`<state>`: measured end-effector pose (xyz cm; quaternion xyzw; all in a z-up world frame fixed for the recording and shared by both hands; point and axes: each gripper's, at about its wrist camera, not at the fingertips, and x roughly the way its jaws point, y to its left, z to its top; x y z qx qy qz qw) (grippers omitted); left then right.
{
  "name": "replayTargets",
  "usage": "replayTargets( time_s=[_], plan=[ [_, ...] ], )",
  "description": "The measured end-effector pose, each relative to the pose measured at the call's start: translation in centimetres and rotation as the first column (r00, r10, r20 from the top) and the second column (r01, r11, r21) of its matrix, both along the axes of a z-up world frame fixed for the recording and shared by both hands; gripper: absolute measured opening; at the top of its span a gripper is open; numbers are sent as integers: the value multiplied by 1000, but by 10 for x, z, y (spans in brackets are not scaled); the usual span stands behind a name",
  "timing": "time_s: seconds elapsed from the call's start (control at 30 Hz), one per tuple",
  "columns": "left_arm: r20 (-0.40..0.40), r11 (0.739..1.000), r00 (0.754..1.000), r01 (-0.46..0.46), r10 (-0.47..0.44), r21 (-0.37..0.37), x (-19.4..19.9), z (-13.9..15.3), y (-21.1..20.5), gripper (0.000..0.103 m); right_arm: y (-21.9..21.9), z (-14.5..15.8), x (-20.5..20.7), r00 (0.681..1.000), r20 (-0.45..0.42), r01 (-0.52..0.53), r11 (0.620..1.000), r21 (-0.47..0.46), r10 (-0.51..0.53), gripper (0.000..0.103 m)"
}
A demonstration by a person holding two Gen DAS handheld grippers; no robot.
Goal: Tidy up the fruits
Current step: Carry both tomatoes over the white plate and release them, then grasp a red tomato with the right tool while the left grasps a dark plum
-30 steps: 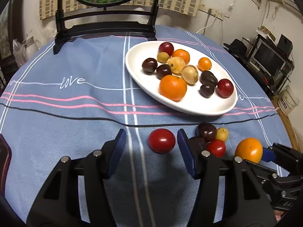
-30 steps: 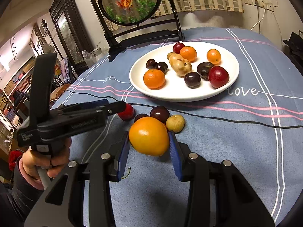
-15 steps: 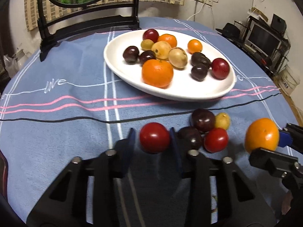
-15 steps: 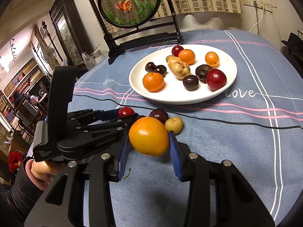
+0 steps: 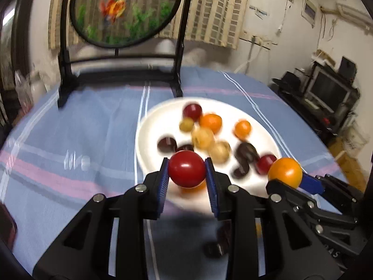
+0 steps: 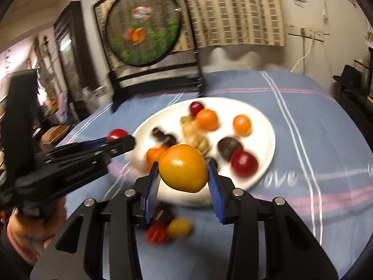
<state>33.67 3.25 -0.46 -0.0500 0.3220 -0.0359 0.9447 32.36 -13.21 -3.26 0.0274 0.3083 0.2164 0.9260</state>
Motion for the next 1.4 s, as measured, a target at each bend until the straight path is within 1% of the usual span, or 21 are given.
replayTargets(
  time_s=[0.07,0.1,0.17,0.2,0.23,0.27,0.3,0.33,0.43,0.5,0.57,0.7,0.77,0.83,0.93,0.97,1.07,1.17,1.37,1.4],
  plan=[
    [-29,1000,1000,-12,11,-20,20,-5,0,31,-1,-7,27,999,-20,26,1000,-10,-26,41],
    [-58,999,998,-19,16,-48,32,-9,3,31,-1,-10,38,999,-35,29,999,-12,-29,41],
    [-77,998,997,-30,25,-60,42,-12,6,32,-1,-14,48,999,-36,25,1000,-18,-26,41],
    [-79,997,996,-49,45,-52,44,-13,7,42,2,-15,51,999,-28,16,999,-33,-17,44],
    [-78,997,995,-65,61,-50,44,-12,9,58,5,-15,52,1000,-23,6,999,-47,-7,46],
    [-69,995,995,-78,74,-55,41,-10,11,86,6,-14,49,1000,-16,4,999,-53,-5,47],
    [-46,994,995,-90,87,-64,35,-5,13,90,6,-12,46,1000,-10,5,998,-57,-6,49],
    [-20,993,995,-97,96,-71,26,1,15,90,6,-10,43,1000,-8,2,998,-58,-2,50],
    [-16,993,995,-98,97,-71,2,10,20,95,3,1,26,1000,1,-29,998,-52,29,55],
    [-15,992,995,-104,103,-67,-14,9,23,98,1,3,7,997,-7,-72,996,-55,71,55],
    [-17,994,995,-102,101,-38,-33,0,24,99,0,1,-9,994,-8,-109,992,-70,108,55],
    [-58,989,987,-146,147,25,-54,-18,29,98,-7,-13,-39,983,-68,-178,981,-77,173,55],
    [-58,989,987,-148,149,27,-59,-19,30,98,-6,-20,-51,979,-96,-190,978,-85,182,55],
    [-45,988,987,-151,152,27,-61,-15,31,98,-2,-27,-58,966,-139,-231,970,-77,219,53],
    [-25,986,986,-161,162,48,-63,-12,31,99,10,-33,-62,950,-182,-273,958,-84,254,47],
    [-25,985,986,-163,164,53,-63,-11,31,99,13,-36,-63,946,-195,-282,955,-92,260,43],
    [-24,987,987,-157,158,43,-64,-10,30,99,14,-41,-59,941,-225,-277,957,-82,253,43],
    [-13,987,987,-157,158,44,-66,-7,30,99,11,-46,-53,933,-262,-266,963,-40,247,42],
    [-15,987,987,-158,159,31,-66,-6,33,99,15,-50,-44,930,-284,-245,969,-13,232,42],
    [-15,987,987,-158,158,28,-66,-6,33,99,16,-51,-42,928,-291,-246,969,-5,234,41]
  ],
)
